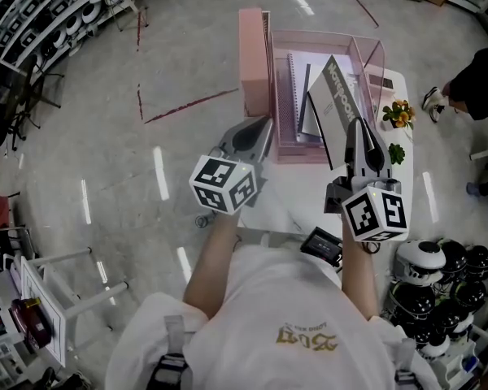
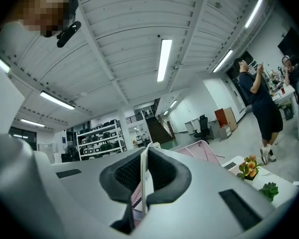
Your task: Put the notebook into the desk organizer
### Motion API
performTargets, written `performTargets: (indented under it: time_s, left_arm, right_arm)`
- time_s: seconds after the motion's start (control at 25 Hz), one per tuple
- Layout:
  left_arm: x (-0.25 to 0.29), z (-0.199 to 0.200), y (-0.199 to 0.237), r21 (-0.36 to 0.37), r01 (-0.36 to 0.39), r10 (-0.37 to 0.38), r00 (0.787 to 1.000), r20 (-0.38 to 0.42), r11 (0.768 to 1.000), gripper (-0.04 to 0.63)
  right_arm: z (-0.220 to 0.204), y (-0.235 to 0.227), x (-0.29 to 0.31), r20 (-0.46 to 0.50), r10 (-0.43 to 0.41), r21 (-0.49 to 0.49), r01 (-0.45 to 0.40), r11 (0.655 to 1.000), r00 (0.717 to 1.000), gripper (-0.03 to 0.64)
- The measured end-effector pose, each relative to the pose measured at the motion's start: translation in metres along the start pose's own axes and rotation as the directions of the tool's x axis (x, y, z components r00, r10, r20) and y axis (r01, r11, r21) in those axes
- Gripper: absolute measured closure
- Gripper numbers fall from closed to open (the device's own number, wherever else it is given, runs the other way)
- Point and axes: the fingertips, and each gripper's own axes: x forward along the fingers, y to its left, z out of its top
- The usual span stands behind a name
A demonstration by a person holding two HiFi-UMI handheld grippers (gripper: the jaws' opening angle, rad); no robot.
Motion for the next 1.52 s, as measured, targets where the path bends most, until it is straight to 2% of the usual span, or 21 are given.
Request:
performTargets:
  time_s: [0.24,0.72,1.0,1.28,1.52]
  left_arm:
    - [0.007,-0.003,0.013,-0.012,-0.013,0.013,1.000,-0.009,1.000,0.580]
    - [0.017,-0.004,0.027,-0.006,-0.035,0.035,0.999,-0.015,0.999,0.580]
    - [0.024,-0.003,0.031,-0.004,-0.038,0.038,0.999,-0.017,0.999,0.580]
    - [0.033,-0.010,0.034,0.029,-0.060,0.061,0.997,-0.046,0.998,0.580]
    - [0.037,-0.010,0.039,0.036,-0.075,0.076,0.996,-0.045,0.997,0.580]
  right_arm:
    - [-0.013,-0.017,0.017,-0.012,-0.033,0.078,0.034,0.996,0.999,0.598]
    - [-0.027,-0.030,0.039,-0.019,-0.092,0.039,0.093,0.995,0.996,0.598]
    - [-0.029,-0.047,0.050,-0.002,-0.156,0.031,0.156,0.987,0.988,0.598]
    - [-0.035,-0.051,0.065,-0.021,-0.197,-0.057,0.196,0.979,0.980,0.598]
    - [-0.045,-0.060,0.074,-0.066,-0.257,-0.193,0.240,0.951,0.964,0.594]
